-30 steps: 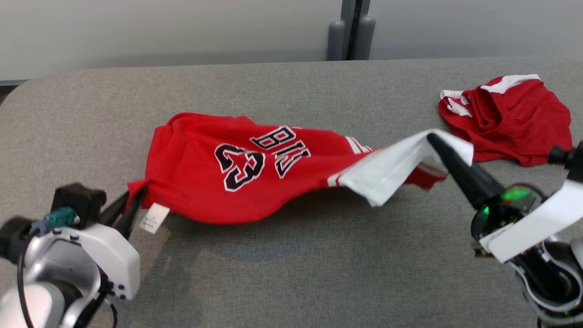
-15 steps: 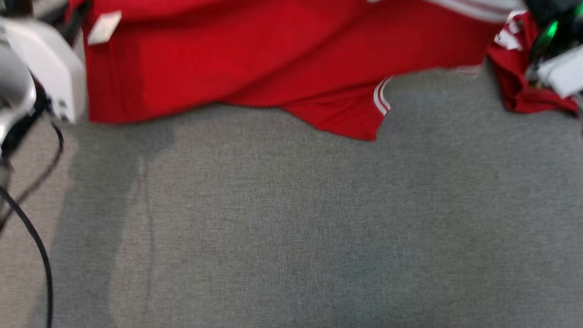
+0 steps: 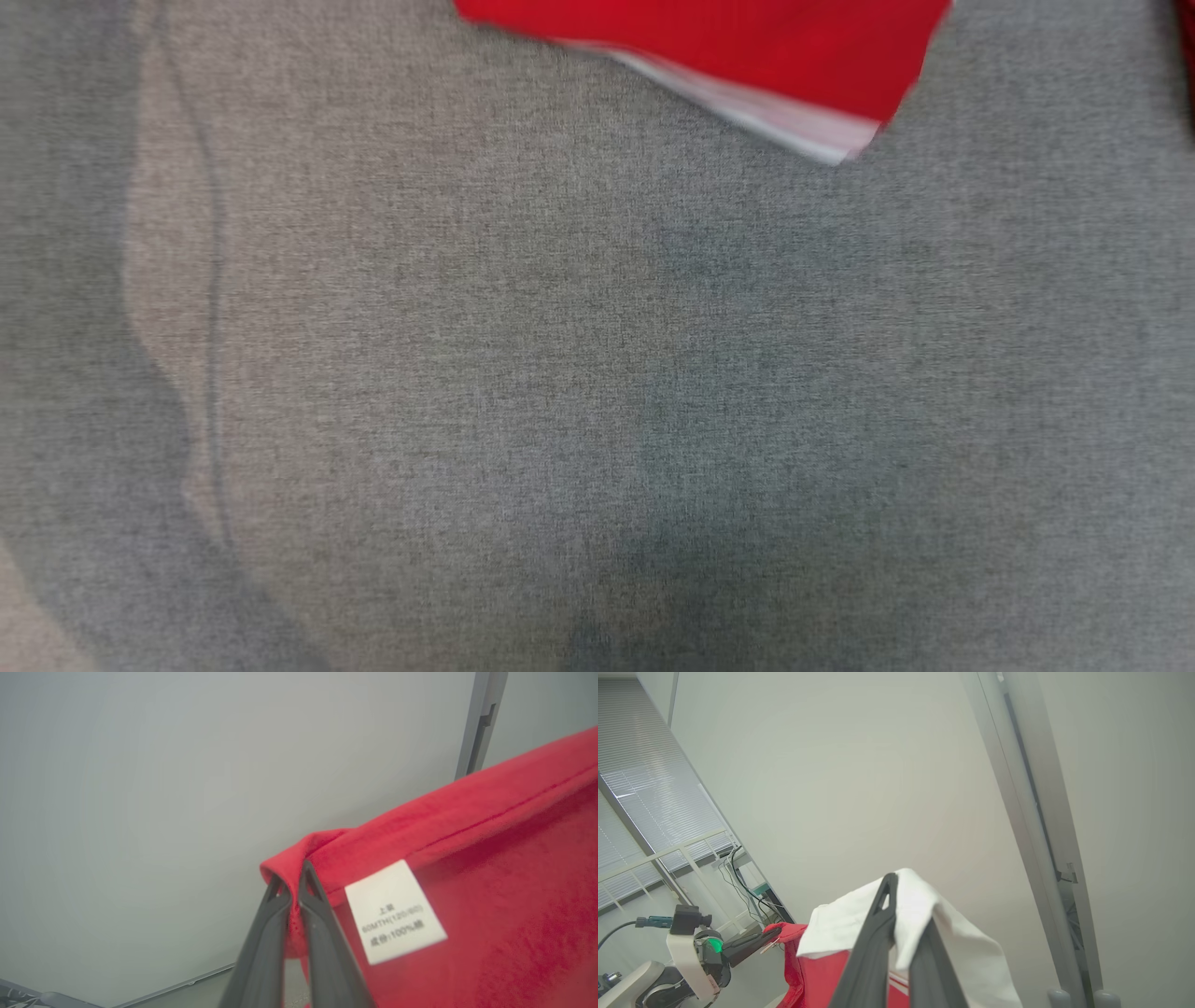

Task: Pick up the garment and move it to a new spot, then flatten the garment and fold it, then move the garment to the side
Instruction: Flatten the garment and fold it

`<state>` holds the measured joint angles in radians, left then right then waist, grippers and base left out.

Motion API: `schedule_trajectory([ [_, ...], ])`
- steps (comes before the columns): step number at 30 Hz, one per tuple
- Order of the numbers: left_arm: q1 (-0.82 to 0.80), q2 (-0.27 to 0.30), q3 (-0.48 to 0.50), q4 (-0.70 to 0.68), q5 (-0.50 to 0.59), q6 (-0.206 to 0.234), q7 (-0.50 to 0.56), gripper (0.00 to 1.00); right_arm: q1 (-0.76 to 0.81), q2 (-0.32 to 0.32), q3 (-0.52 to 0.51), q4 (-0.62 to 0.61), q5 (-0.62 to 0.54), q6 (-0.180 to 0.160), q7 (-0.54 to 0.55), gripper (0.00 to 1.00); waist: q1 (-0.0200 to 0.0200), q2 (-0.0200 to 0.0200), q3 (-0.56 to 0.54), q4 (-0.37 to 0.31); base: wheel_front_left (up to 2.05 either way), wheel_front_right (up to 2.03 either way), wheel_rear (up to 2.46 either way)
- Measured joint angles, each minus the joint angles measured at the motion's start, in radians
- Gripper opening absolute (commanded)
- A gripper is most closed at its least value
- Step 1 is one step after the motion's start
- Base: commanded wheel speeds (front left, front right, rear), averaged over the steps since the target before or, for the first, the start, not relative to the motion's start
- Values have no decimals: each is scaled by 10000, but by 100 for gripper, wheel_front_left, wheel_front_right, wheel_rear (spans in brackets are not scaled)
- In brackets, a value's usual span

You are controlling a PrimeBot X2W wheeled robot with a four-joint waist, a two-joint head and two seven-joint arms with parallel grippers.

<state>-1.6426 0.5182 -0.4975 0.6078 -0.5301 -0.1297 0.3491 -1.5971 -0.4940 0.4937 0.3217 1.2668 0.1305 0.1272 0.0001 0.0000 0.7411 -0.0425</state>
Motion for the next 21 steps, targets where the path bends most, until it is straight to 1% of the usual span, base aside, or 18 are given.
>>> schedule_trajectory([
  [4, -1346, -633, -48, 951, 6, -2, -867, 0, -1460, 100, -201, 717, -121, 0, -1202, 0, 0, 0, 408, -15, 0, 0, 0],
  [9, -2913, -1037, -96, 1810, 84, -4, -2562, 0, -2789, 115, -77, 1143, -462, 2, -2963, 0, 0, 0, 550, 28, 0, 0, 0],
  [11, -3183, -1267, -188, 2201, 50, -2, -2982, 0, -2983, 113, 67, 1235, -385, 2, -3281, 0, 0, 0, 520, 64, 0, 0, 0],
  [14, -3185, -1574, -648, 2759, -313, -2, -2961, 0, -2966, 0, 754, 1267, -326, 2, -3409, 0, 0, 0, 477, 128, 0, 0, 0],
  [18, -2845, -1511, -1338, 3342, -876, -2, -2564, 0, -2566, -153, 1557, 1360, 79, 2, -3440, 0, 0, 0, 466, 188, 0, 0, 0],
  [21, -2238, -1429, -1973, 3478, -1313, -2, -2255, 0, -2037, -303, 2506, 1283, 255, 0, -3070, 0, 0, 0, 469, 199, 0, 0, 0],
])
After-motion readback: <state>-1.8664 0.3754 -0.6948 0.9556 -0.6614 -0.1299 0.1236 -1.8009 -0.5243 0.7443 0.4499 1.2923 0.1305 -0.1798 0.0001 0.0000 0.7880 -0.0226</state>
